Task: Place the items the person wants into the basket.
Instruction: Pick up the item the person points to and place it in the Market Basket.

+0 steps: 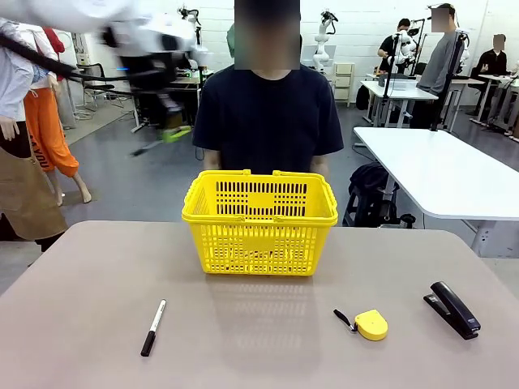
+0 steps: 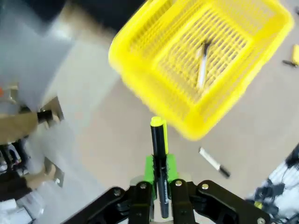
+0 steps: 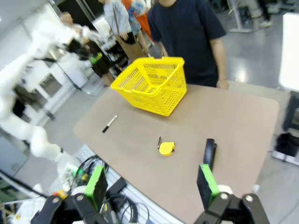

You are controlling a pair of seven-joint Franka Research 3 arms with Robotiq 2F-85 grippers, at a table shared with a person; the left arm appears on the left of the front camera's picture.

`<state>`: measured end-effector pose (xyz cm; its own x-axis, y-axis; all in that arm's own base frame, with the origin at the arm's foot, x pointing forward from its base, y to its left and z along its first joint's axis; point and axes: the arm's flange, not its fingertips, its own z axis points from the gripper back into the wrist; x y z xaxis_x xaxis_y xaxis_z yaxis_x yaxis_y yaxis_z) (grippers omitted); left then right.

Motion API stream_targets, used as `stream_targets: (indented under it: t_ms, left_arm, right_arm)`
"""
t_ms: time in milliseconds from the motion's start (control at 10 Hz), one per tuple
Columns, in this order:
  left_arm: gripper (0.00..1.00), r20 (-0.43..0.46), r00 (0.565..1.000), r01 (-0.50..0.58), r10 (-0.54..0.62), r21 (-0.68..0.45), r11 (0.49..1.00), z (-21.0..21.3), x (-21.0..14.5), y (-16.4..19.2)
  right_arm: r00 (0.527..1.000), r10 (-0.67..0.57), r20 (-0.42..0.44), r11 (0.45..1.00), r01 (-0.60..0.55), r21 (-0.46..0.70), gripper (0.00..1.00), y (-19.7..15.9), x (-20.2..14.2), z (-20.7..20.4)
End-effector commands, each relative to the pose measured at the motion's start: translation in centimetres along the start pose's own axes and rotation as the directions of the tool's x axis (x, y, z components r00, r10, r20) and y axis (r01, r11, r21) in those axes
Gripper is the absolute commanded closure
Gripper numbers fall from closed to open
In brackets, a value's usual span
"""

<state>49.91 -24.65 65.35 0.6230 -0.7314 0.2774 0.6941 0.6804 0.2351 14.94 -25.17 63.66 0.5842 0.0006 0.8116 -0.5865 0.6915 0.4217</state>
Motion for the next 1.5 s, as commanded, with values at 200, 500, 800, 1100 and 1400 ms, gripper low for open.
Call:
stream_targets:
  t_ms: [200,500,800,1100,1400]
  left_arm:
    - [0.88,0.068,0.931,0.362,-0.358,-0.056,0.93,-3.8,12.5,-1.6]
    - [0.88,0.057,0.893,0.45,-0.447,-0.189,0.873,-8.1,13.4,-4.3]
    - [0.88,0.044,0.855,0.512,-0.516,-0.226,0.829,-12.3,12.7,-7.2]
    - [0.88,-0.004,0.841,0.519,-0.541,-0.277,0.809,-15.7,11.9,-8.8]
    - [0.88,-0.031,0.818,0.536,-0.575,-0.323,0.78,-18.2,10.7,-10.3]
  right_arm:
    - [1.0,0.01,0.021,1.0,-0.011,0.015,0.0,0.0,0.3,-0.1]
    - [1.0,0.01,0.021,1.0,-0.011,0.015,0.0,0.0,0.3,-0.1]
    - [1.0,0.01,0.021,1.0,-0.011,0.015,0.0,0.0,0.3,-0.1]
    - [1.0,0.01,0.021,1.0,-0.011,0.015,0.0,0.0,0.3,-0.1]
    - [1.0,0.01,0.021,1.0,-0.011,0.015,0.0,0.0,0.3,-0.1]
